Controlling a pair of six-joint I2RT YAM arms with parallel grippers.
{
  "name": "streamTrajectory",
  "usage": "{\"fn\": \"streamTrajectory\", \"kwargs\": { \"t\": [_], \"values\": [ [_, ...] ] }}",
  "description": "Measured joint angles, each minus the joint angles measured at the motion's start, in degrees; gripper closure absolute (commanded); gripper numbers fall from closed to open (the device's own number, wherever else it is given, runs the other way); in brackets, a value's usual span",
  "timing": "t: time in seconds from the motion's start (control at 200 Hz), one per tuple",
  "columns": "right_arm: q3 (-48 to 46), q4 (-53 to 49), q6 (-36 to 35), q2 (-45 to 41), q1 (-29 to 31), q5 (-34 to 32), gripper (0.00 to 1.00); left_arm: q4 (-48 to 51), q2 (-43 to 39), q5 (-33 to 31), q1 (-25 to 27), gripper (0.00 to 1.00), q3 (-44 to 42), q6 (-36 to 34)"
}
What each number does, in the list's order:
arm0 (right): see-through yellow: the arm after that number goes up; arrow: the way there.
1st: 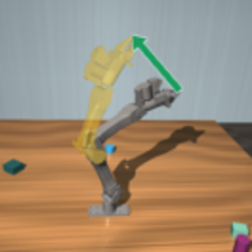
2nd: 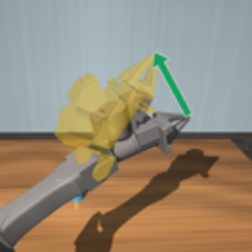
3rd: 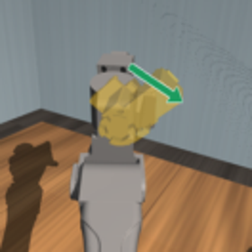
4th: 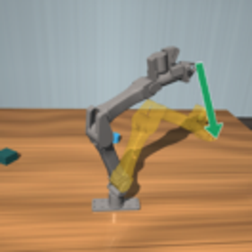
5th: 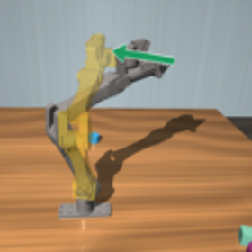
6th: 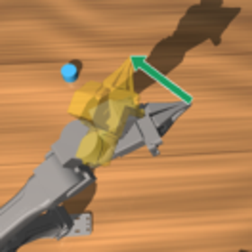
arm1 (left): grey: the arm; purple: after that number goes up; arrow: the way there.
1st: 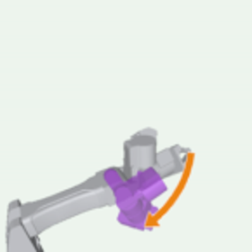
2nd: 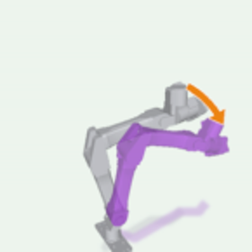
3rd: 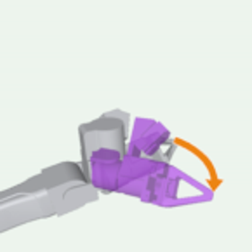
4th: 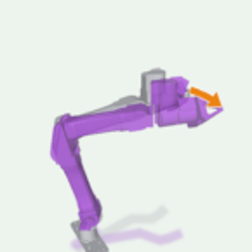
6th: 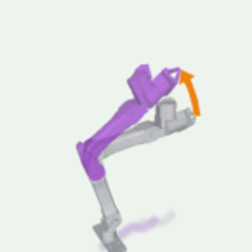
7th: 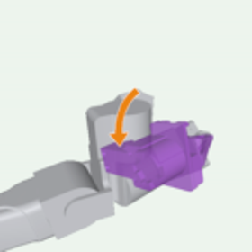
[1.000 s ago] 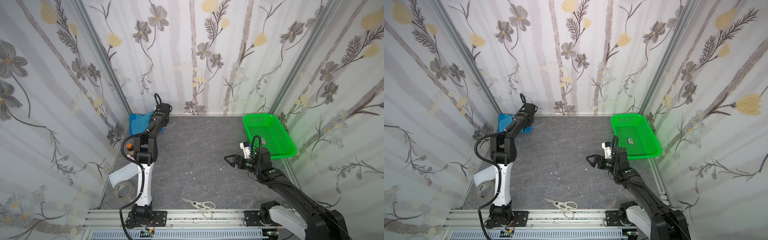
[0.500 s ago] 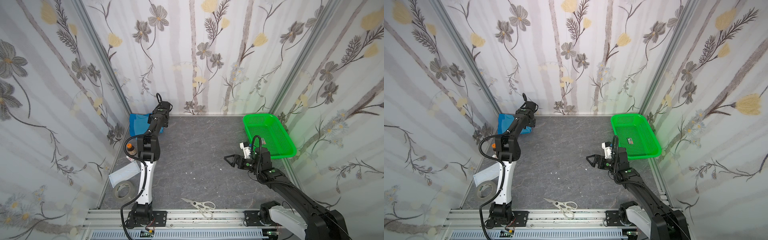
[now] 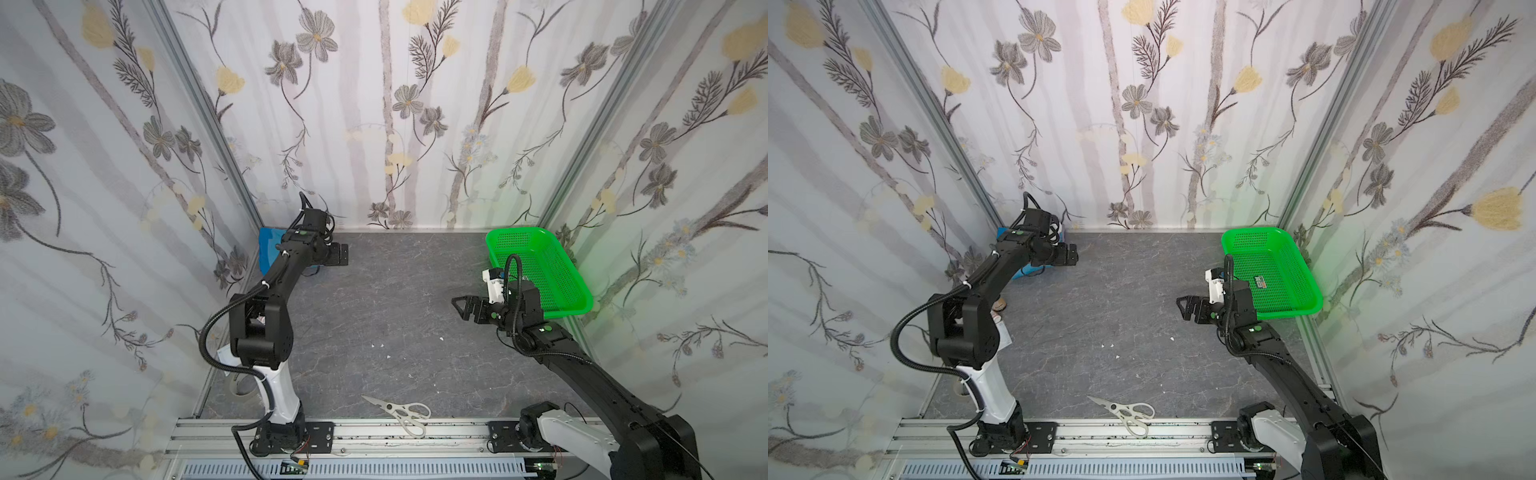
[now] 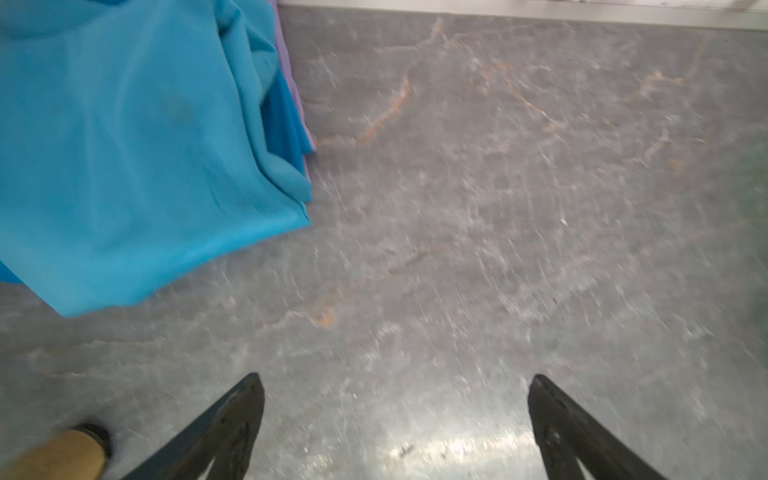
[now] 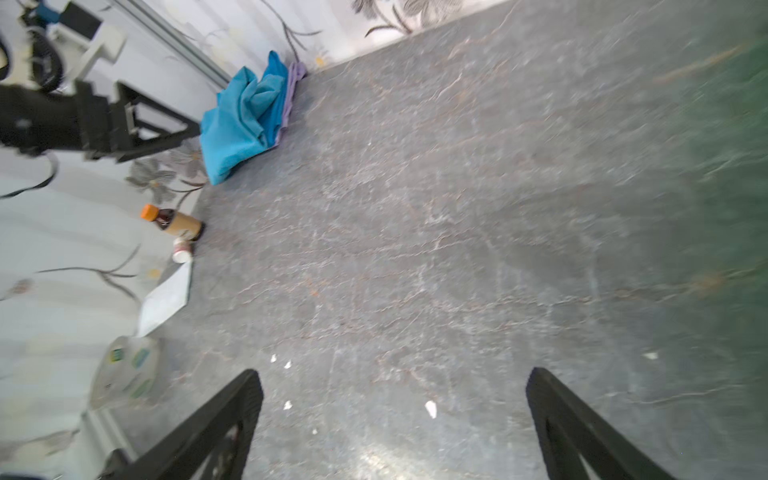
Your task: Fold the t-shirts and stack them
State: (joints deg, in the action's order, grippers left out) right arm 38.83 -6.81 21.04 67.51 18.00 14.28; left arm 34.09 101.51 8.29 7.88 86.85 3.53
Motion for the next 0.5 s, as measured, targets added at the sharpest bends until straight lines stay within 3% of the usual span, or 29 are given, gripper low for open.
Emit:
{"fn": "streamTrajectory", "kwargs": {
  "t": [0.235,0.35,0.5],
  "values": [
    [1.5,0.3,-8.0,-6.9,0.3,-21.2,0.00,-22.9,-16.4,0.1,1.0,0.00,-26.1,3.1],
    [-0.7,3.5,-12.4,-7.6,0.3,-31.1,0.00,-32.1,-25.9,-5.5,2.4,0.00,-39.2,3.3],
    [-9.2,13.2,-18.3,-7.8,0.0,-38.6,0.00,-39.3,-30.7,-14.8,2.9,0.00,-47.6,1.8]
  ]
}}
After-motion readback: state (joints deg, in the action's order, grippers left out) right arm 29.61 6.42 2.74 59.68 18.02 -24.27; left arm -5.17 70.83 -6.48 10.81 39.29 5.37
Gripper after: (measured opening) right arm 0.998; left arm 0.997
